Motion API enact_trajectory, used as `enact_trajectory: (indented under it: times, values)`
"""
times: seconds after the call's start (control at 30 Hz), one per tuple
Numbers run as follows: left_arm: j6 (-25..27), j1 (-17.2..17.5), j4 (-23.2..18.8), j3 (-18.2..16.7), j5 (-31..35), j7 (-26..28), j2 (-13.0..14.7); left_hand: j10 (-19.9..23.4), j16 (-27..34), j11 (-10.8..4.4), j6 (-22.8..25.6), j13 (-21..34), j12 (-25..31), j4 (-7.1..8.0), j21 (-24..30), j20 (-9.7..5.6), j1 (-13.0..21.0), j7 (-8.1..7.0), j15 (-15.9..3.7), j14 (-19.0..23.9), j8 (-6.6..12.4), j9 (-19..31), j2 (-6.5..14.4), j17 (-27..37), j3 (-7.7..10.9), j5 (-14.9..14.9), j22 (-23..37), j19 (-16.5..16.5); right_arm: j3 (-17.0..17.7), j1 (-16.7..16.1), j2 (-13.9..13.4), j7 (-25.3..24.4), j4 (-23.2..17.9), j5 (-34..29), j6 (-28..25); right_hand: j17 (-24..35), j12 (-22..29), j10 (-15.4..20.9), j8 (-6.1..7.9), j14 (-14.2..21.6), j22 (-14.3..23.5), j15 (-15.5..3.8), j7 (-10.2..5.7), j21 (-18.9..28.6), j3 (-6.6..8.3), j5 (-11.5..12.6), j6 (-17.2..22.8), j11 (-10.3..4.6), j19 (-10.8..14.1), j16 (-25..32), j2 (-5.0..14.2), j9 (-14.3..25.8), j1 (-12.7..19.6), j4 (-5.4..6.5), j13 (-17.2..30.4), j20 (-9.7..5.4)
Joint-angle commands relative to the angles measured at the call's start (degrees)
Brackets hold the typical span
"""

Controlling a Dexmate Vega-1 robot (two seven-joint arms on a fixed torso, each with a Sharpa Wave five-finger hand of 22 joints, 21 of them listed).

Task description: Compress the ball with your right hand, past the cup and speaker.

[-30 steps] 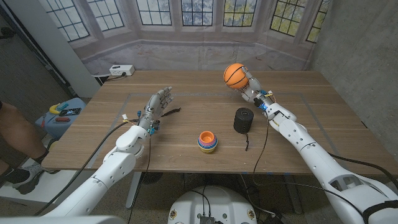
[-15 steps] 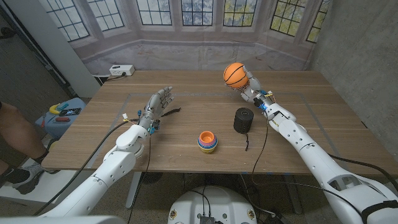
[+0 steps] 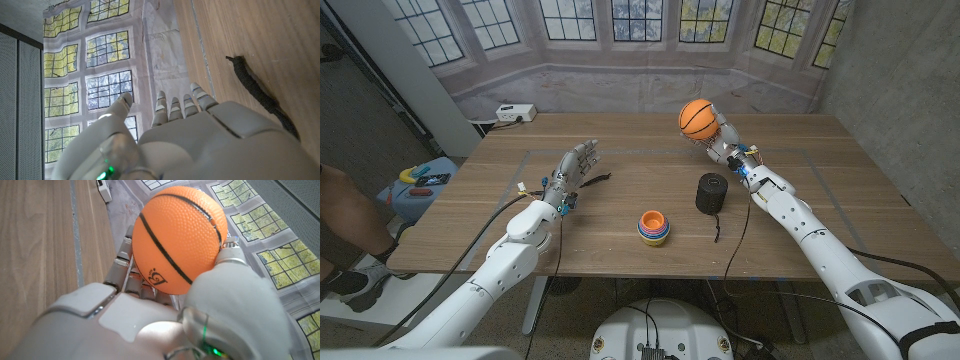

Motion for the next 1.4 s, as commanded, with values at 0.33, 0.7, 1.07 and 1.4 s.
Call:
enact_trajectory:
  times: [0.33, 0.7, 1.07, 1.4]
  values:
    - [-0.92, 0.95, 0.06, -0.45, -0.74, -0.50, -0.09, 0.14, 0.16, 0.41, 0.29, 0.33, 0.33, -0.22, -0.17, 0.26, 0.72, -0.04, 0.62, 0.05, -0.26, 0.14, -0.07, 0.20, -0.19, 0.37, 0.28, 0.15, 0.33, -0.54, 0.66, 0.00, -1.12, 0.91, 0.10, -0.27, -0.76, -1.18, -0.44, -1.34, 0.11, 1.01, 1.10, -0.34, -0.21, 0.32, -1.07, 0.19, -0.35, -0.14, 0.22, 0.19, -0.51, -0.10, 0.06, 0.36]
    - [-0.38, 0.39, 0.53, -0.24, -1.11, -1.19, -0.11, 0.03, 0.14, 0.38, 0.37, 0.33, 0.29, -0.23, -0.18, 0.30, 0.75, 0.00, 0.65, 0.02, -0.22, 0.14, -0.08, 0.20, -0.22, 0.37, 0.28, 0.11, 0.66, -1.22, 1.01, 0.61, -1.04, 1.46, 0.71, -0.55, -1.30, -1.91, -0.55, -2.03, 0.11, 1.31, 0.88, -0.72, -0.32, 0.30, -1.62, 0.21, -0.75, -0.10, 0.26, 0.16, -0.88, -0.11, 0.01, 0.76]
    - [-0.20, 0.43, -0.17, -0.14, -0.78, -0.95, 0.11, 0.02, 0.15, 0.43, 0.45, 0.34, 0.29, -0.21, -0.17, 0.28, 0.79, -0.26, 0.68, 0.00, -0.20, 0.14, -0.04, 0.20, -0.22, 0.38, 0.28, 0.12, 0.91, -1.82, 1.21, 0.85, -1.26, 1.96, 0.82, -0.81, -1.81, -2.52, -0.62, -2.77, 0.11, 1.44, 0.91, -1.09, -0.52, 0.24, -2.11, 0.21, -1.14, -0.11, 0.22, 0.12, -1.49, -0.01, -0.05, 1.17]
    - [-0.21, 0.18, 0.01, 0.20, -0.72, -1.09, -0.22, 0.05, 0.17, 0.44, 0.44, 0.34, 0.30, -0.20, -0.18, 0.22, 0.81, -0.37, 0.70, 0.03, -0.20, 0.14, -0.04, 0.21, -0.24, 0.38, 0.28, 0.08, 1.04, -2.00, 1.03, 1.10, -1.47, 2.17, 0.69, -1.07, -2.17, -2.78, -0.68, -3.41, 0.12, 1.45, 0.97, -1.45, -0.74, 0.17, -2.64, 0.24, -1.51, -0.09, 0.20, 0.09, -2.21, 0.15, -0.09, 1.62]
